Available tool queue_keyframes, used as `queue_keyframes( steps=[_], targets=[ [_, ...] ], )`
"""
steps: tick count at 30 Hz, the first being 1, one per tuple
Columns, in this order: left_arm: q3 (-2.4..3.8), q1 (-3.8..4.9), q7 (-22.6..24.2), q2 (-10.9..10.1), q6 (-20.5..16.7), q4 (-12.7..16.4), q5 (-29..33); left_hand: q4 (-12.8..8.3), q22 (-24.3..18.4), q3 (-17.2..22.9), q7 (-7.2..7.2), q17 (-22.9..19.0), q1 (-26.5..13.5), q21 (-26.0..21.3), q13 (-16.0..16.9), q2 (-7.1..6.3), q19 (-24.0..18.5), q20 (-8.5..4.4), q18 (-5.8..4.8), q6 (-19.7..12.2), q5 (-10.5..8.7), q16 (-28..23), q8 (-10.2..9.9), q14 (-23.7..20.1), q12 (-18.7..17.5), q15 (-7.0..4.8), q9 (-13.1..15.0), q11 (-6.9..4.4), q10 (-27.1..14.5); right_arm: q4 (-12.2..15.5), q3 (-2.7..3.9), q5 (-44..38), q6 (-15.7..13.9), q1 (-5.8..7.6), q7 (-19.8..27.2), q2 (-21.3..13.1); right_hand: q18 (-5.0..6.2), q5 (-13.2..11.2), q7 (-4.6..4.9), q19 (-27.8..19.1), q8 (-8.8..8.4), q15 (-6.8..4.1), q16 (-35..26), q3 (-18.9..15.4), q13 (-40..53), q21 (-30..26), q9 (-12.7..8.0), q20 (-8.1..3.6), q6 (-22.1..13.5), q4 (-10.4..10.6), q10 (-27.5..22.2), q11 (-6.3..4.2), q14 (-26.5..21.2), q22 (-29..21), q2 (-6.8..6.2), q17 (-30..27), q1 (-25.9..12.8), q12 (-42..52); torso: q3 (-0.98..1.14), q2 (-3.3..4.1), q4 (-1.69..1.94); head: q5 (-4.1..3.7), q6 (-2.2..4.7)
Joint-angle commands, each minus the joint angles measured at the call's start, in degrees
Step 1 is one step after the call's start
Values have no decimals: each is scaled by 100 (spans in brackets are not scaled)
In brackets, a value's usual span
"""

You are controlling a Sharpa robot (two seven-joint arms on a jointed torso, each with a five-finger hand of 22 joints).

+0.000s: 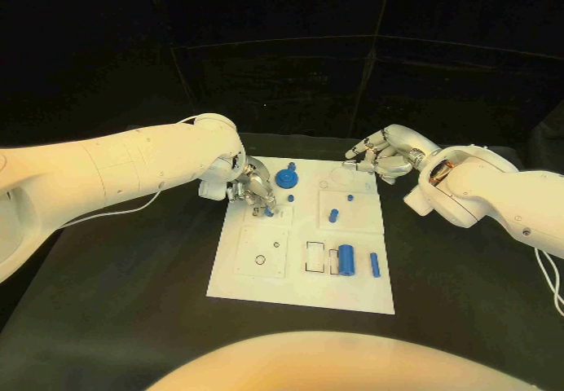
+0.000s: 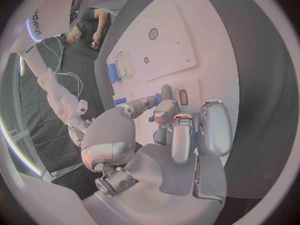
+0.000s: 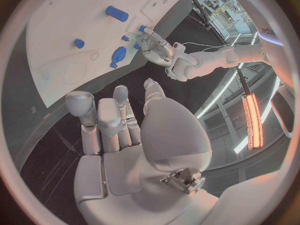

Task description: Assemble the parts on the task board

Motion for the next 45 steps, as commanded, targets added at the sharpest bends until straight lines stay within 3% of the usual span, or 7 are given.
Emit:
queue_keyframes(
  steps=[1,28,37,45],
  targets=[
    [-17,-26,-56,12,146,12,-62,-999,5,999,-28,1506,0,20,5,40,50,39,21,25,20,19,11,606,19,31,4,0,36,8,3,12,-19,11,48,5,70,30,0,-14,27,3,-20,4,-9,-24,3,17,-30,36,-29,-1,-9,-2,-3,5,9,34,-2,-2,5,0,1],
    [-16,-32,-59,34,185,19,35,-1001,15,984,-33,1506,-60,26,33,73,53,38,19,56,52,19,9,606,39,31,14,-2,55,5,3,12,-8,11,53,14,70,30,0,-14,27,3,-20,4,-9,-24,3,17,-30,36,-29,-1,-9,-2,-3,5,9,34,2,0,2,-8,1],
    [-16,-32,-62,43,155,-8,108,-747,17,850,-65,1506,-479,9,-55,281,49,31,22,137,47,19,-12,606,-30,19,69,-20,27,1,3,12,-3,11,52,18,72,36,-1,-17,31,3,-27,1,-15,-30,3,16,-30,39,-33,-2,-10,-13,-3,-1,15,32,0,1,5,-12,1],
    [-16,-32,-60,50,157,-18,167,-645,33,800,-83,1506,-671,14,-38,358,53,23,19,180,41,19,-22,606,-17,10,104,-31,35,1,3,12,1,11,53,20,71,40,-1,-15,32,3,-26,0,-13,-29,3,16,-30,41,-32,-2,-9,-10,-2,2,18,35,-1,1,0,-7,1]
  ],
)
